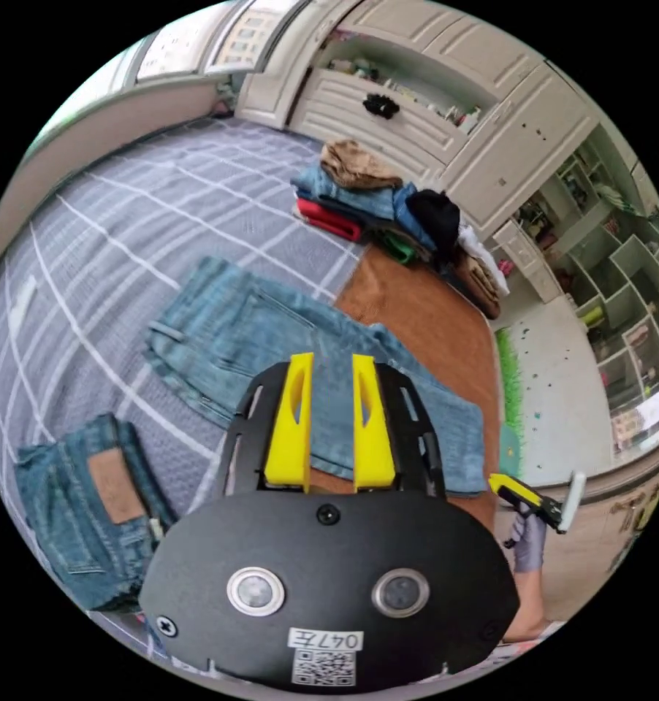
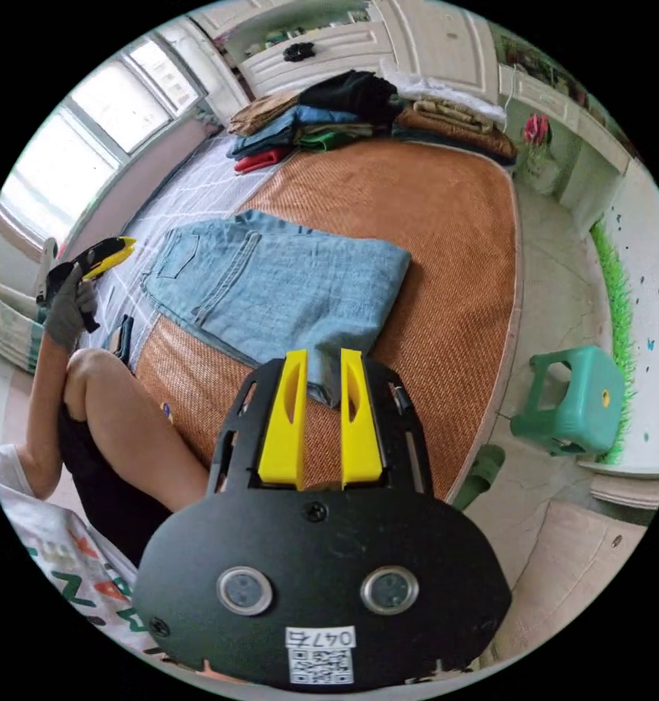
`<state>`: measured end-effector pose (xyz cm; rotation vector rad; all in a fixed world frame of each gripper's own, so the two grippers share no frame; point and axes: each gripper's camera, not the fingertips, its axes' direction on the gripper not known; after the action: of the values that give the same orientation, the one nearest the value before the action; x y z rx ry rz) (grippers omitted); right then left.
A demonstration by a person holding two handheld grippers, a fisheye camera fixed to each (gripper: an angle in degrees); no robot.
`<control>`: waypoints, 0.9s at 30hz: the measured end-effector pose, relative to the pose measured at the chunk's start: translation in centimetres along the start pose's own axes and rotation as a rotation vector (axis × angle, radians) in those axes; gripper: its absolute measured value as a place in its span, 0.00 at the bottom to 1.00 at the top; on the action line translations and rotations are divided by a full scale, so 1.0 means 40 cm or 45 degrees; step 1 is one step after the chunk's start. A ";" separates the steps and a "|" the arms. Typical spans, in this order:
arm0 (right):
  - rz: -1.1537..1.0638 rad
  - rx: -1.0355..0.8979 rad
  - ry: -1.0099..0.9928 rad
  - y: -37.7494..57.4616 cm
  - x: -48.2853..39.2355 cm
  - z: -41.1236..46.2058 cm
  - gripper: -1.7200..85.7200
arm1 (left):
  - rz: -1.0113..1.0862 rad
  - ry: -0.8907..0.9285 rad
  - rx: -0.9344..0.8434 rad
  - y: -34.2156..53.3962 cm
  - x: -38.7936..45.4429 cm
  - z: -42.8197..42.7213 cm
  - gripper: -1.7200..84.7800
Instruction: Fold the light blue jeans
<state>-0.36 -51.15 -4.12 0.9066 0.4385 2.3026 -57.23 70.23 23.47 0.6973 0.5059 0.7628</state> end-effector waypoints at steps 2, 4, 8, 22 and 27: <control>-0.096 0.127 0.031 0.021 -0.076 -0.023 0.08 | -0.076 -0.219 0.031 -0.020 -0.102 -0.078 0.19; -0.196 0.165 0.007 0.014 -0.142 -0.006 0.10 | -0.227 -0.222 -0.001 -0.017 -0.219 -0.081 0.19; -0.381 0.141 -0.129 -0.039 -0.287 0.101 0.12 | -0.617 0.012 -0.053 0.055 -0.436 -0.029 0.20; -0.439 0.008 0.075 -0.024 -0.398 0.406 0.11 | -0.482 0.015 0.023 0.212 -0.433 -0.156 0.07; -0.199 0.021 -0.278 0.013 -0.228 0.377 0.04 | -0.132 0.043 0.146 0.251 -0.369 -0.345 0.05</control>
<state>15.24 -56.32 2.32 1.0794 0.4191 2.0359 -79.79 69.46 23.95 0.7597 0.6157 0.6530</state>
